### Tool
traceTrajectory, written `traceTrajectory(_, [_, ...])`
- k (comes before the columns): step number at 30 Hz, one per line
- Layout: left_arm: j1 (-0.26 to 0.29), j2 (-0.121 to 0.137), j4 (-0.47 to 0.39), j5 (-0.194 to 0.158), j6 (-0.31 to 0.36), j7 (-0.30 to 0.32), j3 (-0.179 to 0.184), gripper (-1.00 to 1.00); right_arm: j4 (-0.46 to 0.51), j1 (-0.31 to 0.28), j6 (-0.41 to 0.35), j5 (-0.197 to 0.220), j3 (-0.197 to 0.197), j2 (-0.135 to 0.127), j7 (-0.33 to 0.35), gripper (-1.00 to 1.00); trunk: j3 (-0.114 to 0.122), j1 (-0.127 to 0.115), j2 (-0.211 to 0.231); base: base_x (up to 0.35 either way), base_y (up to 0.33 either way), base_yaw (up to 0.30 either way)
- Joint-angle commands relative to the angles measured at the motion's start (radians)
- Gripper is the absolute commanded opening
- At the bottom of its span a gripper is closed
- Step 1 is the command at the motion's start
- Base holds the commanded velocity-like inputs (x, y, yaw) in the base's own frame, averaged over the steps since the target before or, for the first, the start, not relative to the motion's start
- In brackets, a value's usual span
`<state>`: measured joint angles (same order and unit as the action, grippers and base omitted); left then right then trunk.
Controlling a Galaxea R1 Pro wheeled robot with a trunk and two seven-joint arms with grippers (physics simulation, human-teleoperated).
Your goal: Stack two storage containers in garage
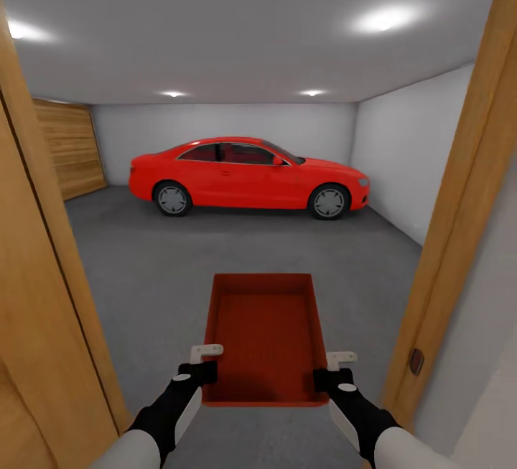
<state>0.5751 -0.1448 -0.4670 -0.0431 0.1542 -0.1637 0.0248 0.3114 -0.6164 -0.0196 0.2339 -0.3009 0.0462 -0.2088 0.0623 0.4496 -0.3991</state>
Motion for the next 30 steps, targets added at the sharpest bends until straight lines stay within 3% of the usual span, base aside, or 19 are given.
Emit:
traceTrajectory(1, [0.000, 0.002, -0.006, 0.017, -0.008, -0.071, -0.028, -1.00, 0.000, 0.000, -0.002, 0.025, 0.003, -0.001, 0.000, -1.00, 0.000, 0.000, -0.001, 0.000, 0.000, -0.235])
traceTrajectory(8, [0.000, 0.002, -0.006, 0.017, -0.008, -0.071, -0.028, -1.00, 0.000, 0.000, 0.003, 0.025, 0.002, -0.001, 0.000, -1.00, 0.000, 0.000, -0.001, 0.000, 0.000, -0.135])
traceTrajectory(21, [0.000, 0.003, -0.007, 0.017, -0.008, -0.071, -0.029, -1.00, 0.000, 0.000, 0.006, 0.025, 0.002, -0.001, 0.000, -1.00, 0.000, 0.000, -0.001, 0.167, 0.078, -0.007])
traceTrajectory(30, [0.000, 0.002, -0.007, 0.017, -0.008, -0.071, -0.029, -1.00, 0.000, 0.000, 0.006, 0.025, 0.002, -0.002, 0.000, -1.00, 0.000, 0.000, -0.001, 0.030, 0.015, 0.000])
